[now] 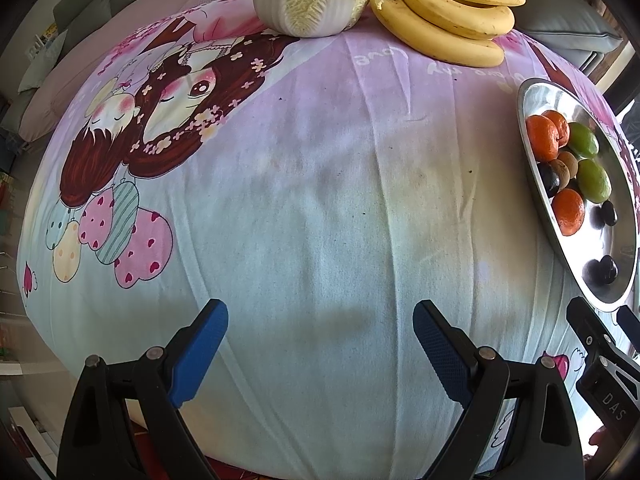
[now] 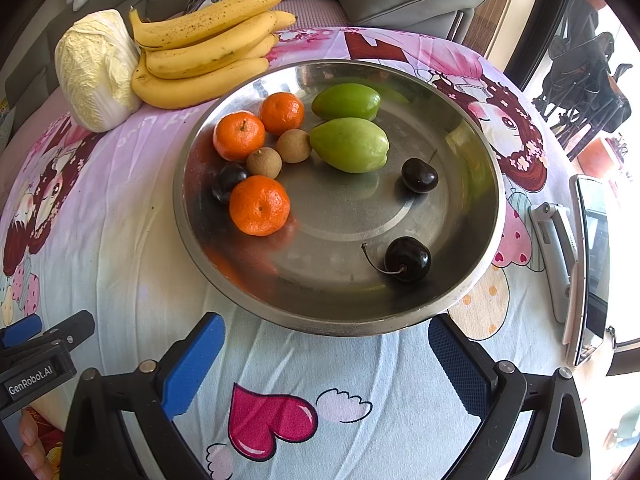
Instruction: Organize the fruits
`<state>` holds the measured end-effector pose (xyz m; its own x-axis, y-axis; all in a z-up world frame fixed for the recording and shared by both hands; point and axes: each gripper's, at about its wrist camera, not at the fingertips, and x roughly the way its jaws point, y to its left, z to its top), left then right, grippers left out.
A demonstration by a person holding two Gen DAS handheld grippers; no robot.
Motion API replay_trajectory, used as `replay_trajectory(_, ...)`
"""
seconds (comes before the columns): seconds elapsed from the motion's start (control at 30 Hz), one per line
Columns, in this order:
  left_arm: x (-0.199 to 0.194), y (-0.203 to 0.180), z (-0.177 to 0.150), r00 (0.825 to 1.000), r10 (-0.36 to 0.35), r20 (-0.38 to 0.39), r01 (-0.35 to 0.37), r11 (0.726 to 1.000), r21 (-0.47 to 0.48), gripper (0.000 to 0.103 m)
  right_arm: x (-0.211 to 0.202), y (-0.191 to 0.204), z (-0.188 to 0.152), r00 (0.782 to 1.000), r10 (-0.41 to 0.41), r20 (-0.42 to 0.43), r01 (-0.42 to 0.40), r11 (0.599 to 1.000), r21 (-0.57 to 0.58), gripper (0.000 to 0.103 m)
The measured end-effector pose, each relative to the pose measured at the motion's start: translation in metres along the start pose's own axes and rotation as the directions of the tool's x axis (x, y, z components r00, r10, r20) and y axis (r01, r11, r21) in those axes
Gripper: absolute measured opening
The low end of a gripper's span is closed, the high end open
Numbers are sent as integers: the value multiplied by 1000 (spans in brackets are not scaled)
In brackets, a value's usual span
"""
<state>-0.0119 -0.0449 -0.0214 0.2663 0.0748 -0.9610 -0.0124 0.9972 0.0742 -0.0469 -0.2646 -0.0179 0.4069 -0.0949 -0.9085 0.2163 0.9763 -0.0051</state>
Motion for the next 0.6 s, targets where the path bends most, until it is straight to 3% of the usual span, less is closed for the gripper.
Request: replay_trajectory(0.6, -7, 2, 5, 1000, 5, 28, -5, 1000, 4, 94, 0, 0, 0, 1000, 0, 0, 0, 1000, 0, 103)
